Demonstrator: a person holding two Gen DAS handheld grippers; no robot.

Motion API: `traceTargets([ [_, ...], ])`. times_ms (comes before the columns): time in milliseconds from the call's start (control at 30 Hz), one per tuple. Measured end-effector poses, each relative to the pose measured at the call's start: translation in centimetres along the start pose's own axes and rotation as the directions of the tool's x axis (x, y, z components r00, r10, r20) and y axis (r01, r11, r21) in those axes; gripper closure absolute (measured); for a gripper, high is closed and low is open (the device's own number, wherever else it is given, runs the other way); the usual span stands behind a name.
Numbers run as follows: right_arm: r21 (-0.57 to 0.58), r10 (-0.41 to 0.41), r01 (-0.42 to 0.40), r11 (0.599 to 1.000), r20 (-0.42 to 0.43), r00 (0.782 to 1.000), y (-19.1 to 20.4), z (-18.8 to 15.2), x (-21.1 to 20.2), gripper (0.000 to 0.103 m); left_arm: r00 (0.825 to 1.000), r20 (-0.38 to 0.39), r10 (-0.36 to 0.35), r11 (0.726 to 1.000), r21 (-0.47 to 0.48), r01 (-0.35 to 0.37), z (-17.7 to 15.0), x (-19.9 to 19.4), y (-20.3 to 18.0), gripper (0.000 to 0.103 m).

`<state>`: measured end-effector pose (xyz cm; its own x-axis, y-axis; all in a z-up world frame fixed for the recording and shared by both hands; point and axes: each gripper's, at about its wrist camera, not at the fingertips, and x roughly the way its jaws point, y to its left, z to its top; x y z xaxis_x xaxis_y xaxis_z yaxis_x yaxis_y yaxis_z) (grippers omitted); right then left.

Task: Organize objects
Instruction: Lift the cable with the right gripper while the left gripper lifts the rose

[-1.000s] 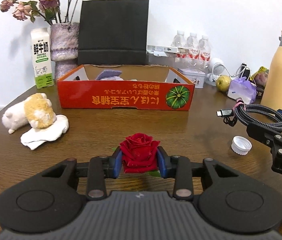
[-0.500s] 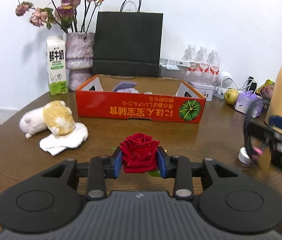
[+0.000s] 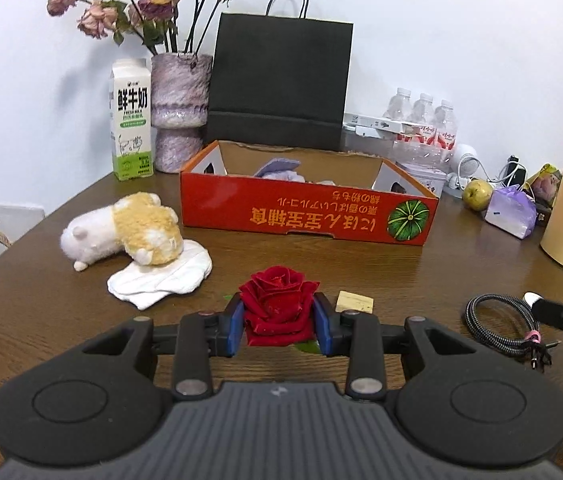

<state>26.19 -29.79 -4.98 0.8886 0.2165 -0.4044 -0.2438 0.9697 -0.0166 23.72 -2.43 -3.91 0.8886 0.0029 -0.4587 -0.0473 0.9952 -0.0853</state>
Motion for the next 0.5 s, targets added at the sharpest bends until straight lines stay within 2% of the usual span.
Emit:
traceTargets([
  [133, 0.044, 0.048, -0.043, 0.998, -0.130, 0.990, -1.9, -0.4, 1.9, 0.001, 1.000, -0.014, -0.012, 1.000, -0.001, 0.012, -0.3, 0.4, 0.1, 0.067],
  [267, 0.001, 0.109, -0.111, 0.994, -0.190, 0.976, -0.4, -0.5, 3.5, 0.001, 1.000, -0.026, -0.017, 1.000, -0.001, 0.017, -0.5, 0.7, 0.1, 0.067],
  [400, -0.011, 0.077, -0.083, 0.996, -0.274, 0.959, 0.9, -0.6, 6.3, 0.000, 1.000, -0.024, -0.016, 1.000, -0.004, 0.016, -0.6, 0.7, 0.2, 0.067],
  [500, 0.009, 0.069, -0.069, 0.998, -0.277, 0.958, 1.0, -0.4, 7.0, 0.000, 0.999, -0.029, -0.020, 1.000, -0.002, 0.020, -0.7, 0.8, 0.1, 0.067],
])
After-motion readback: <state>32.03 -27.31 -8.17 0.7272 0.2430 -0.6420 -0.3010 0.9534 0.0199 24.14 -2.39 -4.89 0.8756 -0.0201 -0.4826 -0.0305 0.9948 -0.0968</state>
